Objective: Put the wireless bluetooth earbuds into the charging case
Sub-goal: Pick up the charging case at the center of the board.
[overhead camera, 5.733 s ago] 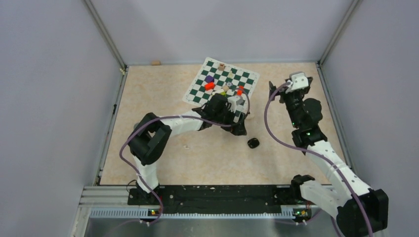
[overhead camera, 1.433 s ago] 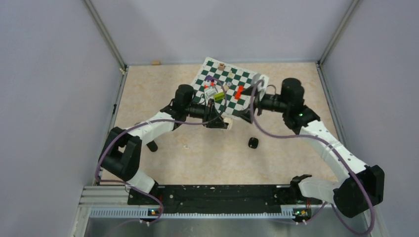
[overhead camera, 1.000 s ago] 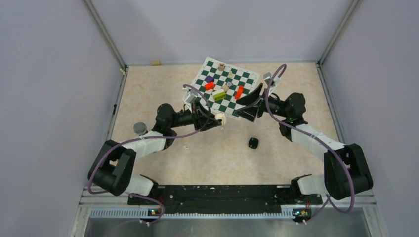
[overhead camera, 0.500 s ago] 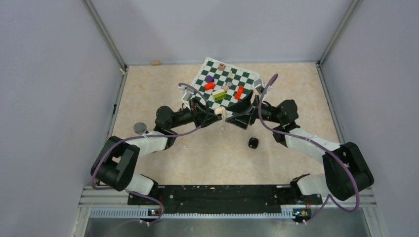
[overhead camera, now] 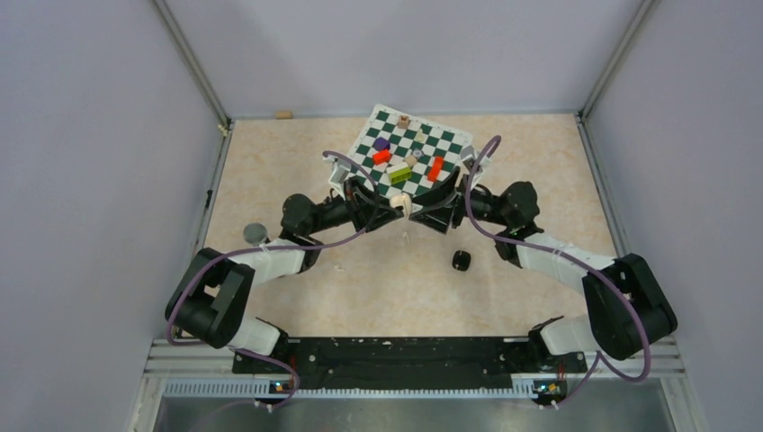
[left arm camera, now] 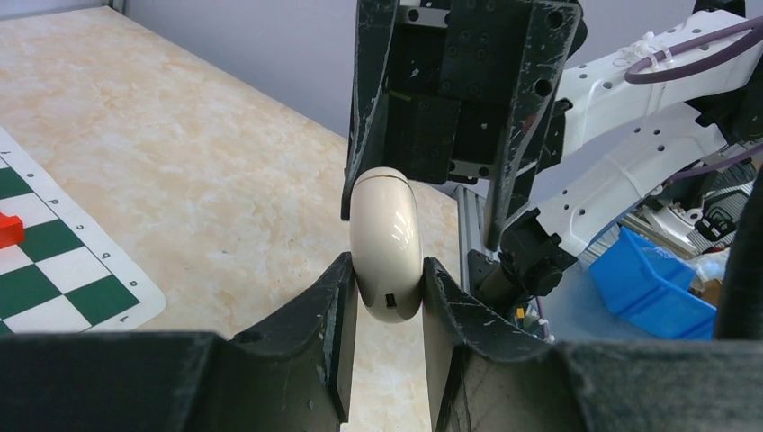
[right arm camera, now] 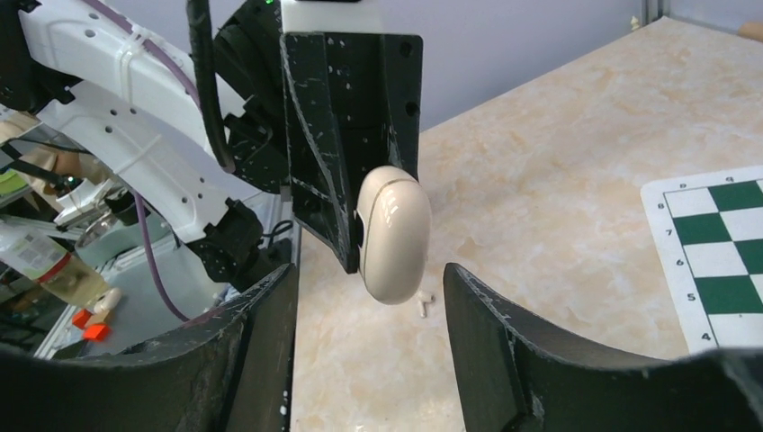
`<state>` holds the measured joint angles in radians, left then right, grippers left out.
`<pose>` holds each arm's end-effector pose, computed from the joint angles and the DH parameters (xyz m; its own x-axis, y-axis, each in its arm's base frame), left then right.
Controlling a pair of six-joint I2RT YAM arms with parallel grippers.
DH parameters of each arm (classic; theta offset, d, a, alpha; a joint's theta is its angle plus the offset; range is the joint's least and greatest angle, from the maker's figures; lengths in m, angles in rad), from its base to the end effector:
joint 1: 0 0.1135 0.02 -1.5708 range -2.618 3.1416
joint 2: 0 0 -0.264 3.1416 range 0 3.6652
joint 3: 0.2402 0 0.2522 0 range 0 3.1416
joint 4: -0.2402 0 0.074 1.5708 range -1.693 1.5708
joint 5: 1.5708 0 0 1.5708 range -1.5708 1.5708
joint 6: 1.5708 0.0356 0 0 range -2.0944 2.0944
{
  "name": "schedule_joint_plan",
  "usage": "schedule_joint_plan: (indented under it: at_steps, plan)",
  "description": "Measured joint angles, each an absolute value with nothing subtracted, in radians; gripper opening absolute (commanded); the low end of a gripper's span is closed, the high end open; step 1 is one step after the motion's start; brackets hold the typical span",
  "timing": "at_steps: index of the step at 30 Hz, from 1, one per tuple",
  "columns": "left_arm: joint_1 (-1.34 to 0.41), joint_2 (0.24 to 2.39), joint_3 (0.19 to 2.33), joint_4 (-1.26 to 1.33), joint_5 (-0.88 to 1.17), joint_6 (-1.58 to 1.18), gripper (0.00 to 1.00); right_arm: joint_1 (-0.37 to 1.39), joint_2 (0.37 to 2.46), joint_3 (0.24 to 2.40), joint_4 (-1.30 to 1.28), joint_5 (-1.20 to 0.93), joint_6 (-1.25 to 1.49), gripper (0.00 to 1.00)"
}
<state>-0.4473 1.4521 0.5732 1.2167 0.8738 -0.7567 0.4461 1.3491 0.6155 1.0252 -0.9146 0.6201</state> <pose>0.2430 -0.1468 0.2574 -0.4211 -0.2867 -0.8605 0.8813 0.0949 -0.4630 0.2366 0.1444 0.2791 -0.3397 0.2305 -0.9118 -0.9221 0.1094 0.3712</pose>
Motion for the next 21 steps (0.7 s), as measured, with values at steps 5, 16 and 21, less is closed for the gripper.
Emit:
schedule_joint_plan:
  at_steps: [5,16,21]
  plan:
    - [-0.445,1.452,0.573,1.219,0.875,-0.758,0.23,0.447,1.391,0.616,1.032,-0.929,0.632,0.51]
    - [-0.45,1.452,0.573,1.227,0.908,-0.761,0.23,0.465,1.404,0.616,1.051,-0.944,0.652,0.35]
    - [-0.459,1.452,0.573,1.229,0.927,-0.762,0.26,0.47,1.409,0.616,1.055,-0.947,0.658,0.2]
